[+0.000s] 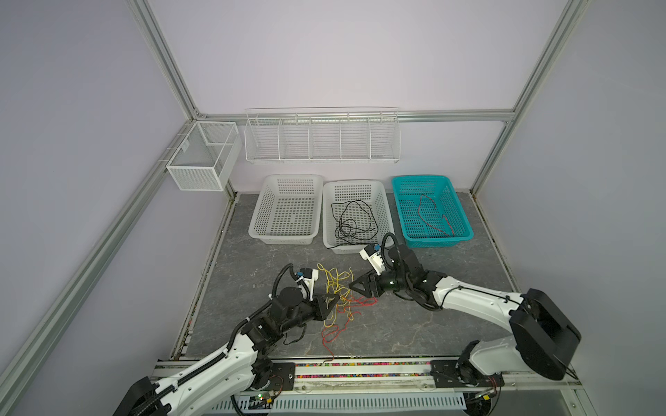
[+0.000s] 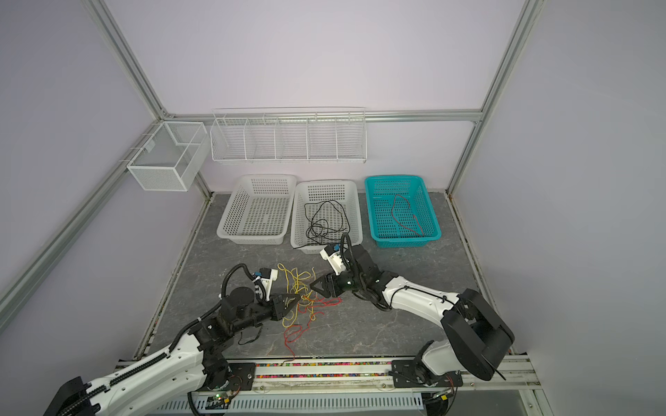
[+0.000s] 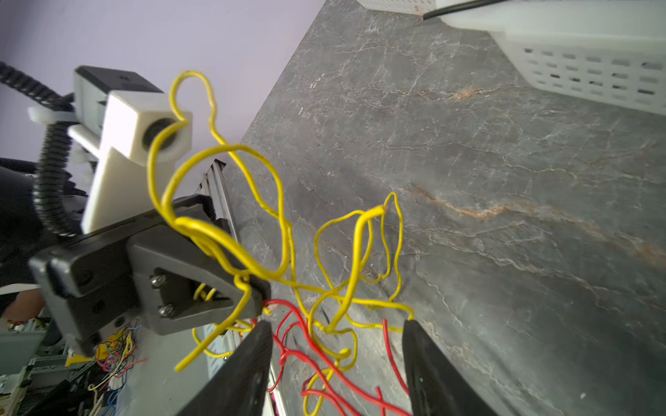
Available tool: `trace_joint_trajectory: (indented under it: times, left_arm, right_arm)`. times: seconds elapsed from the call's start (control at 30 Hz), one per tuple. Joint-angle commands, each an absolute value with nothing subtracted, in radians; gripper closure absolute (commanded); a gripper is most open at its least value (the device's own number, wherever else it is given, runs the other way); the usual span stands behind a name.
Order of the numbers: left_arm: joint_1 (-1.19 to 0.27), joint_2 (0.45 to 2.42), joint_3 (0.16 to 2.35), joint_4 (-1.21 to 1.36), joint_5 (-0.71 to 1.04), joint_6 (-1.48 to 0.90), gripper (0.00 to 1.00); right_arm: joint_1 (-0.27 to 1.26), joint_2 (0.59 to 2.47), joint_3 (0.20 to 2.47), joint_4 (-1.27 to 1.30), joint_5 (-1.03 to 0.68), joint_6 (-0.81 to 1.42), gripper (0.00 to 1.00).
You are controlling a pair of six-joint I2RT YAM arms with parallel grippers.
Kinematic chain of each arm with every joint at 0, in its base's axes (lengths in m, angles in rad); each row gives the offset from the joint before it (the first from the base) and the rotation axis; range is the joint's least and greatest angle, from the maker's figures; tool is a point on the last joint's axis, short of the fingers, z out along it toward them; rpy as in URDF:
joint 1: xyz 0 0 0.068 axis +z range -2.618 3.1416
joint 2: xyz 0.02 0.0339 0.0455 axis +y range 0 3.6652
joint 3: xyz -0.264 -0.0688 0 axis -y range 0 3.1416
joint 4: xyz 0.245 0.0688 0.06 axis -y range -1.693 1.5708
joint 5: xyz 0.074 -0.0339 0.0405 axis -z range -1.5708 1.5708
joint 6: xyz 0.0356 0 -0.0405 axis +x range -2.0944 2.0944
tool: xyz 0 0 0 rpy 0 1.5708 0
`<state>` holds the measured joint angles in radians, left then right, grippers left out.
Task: Untangle the cables
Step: 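Move the right gripper back to the bundle and grasp a yellow wire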
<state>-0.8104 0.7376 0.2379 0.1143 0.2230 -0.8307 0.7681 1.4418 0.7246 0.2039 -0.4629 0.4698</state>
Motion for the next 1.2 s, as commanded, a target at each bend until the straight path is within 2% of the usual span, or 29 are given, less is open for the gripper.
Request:
trace_joint_trajectory:
  times: [0.0, 0.13, 0.23, 0.33, 0.5, 0.63, 0.73, 0.83, 0.97, 1.17]
  left_arm:
    - [-0.807, 0.721, 0.255, 0.164, 0.241, -0.846, 1.00]
    - [-0.807, 0.718, 0.241, 0.176, 0.244, -0.855, 1.00]
    - [-0.807, 0.719, 0.237, 0.171, 0.245, -0.855, 0.99]
    - [-0.807, 0.714, 0.240, 0.153, 0.244, -0.846, 0.94]
    - [-0.806, 0.699, 0.244, 0.123, 0.233, -0.834, 0.87]
    - [-0.807, 0.706, 0.250, 0.117, 0.231, -0.824, 0.80]
    - [-0.807, 0.718, 0.256, 0.111, 0.232, -0.820, 0.80]
    - [-0.807, 0.718, 0.256, 0.110, 0.235, -0.818, 0.85]
    - [-0.807, 0.712, 0.260, 0.098, 0.226, -0.813, 0.99]
    - [-0.807, 0.687, 0.276, 0.063, 0.204, -0.796, 1.00]
  right_arm:
    - [0.787, 1.457, 0.716, 0.313, -0.407, 0.513, 0.54]
    - [0.799, 1.429, 0.715, 0.314, -0.349, 0.513, 0.77]
    - [0.799, 1.384, 0.710, 0.278, -0.316, 0.495, 0.87]
    - [0.799, 1.306, 0.713, 0.187, -0.242, 0.462, 0.93]
    - [0.795, 1.177, 0.744, -0.036, -0.061, 0.409, 0.93]
    - [0.790, 1.103, 0.771, -0.142, -0.015, 0.366, 0.93]
    - [0.792, 1.061, 0.790, -0.221, 0.027, 0.341, 0.93]
    - [0.789, 1.040, 0.813, -0.301, 0.091, 0.310, 0.94]
    - [0.782, 1.055, 0.818, -0.363, 0.115, 0.286, 0.93]
    - [0.759, 1.104, 0.796, -0.428, 0.195, 0.308, 0.93]
